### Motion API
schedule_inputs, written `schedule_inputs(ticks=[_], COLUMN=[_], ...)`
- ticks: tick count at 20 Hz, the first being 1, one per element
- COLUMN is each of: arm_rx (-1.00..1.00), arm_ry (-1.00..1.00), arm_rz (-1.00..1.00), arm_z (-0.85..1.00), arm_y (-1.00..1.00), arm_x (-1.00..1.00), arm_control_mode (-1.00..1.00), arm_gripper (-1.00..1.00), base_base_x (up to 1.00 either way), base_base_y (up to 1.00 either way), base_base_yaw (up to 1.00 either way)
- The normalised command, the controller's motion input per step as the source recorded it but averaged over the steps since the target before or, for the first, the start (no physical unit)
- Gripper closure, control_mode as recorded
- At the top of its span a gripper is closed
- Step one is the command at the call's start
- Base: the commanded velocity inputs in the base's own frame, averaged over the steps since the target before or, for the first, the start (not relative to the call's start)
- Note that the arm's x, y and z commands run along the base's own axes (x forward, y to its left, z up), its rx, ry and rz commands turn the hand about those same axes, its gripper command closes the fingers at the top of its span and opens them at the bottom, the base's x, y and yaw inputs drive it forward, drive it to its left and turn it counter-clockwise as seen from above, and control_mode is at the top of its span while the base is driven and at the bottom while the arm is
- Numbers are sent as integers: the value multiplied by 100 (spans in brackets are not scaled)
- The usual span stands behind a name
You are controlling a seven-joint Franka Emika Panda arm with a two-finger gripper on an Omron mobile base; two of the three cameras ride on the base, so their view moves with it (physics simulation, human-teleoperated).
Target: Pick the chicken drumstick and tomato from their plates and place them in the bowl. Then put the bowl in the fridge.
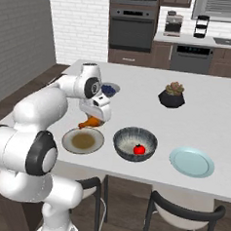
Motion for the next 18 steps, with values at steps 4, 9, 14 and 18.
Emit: schedule_inputs(ticks=[4, 9, 14, 18], arm_rx=[-2, 0, 1, 1], arm_ry=[22, 15, 4, -1], arm_rz=[0, 0, 0, 3], arm_z=[10, 0, -20, -44], arm_y=[-92, -92, -63, -41], arm_x=[28, 27, 41, 36], arm_control_mode=[-100, -100, -100, -100], arm_gripper=[100, 100, 100, 100], base_base_x=[0, 0, 0, 0], base_base_y=[0, 0, 0, 0], base_base_yaw=[0, 0, 0, 0])
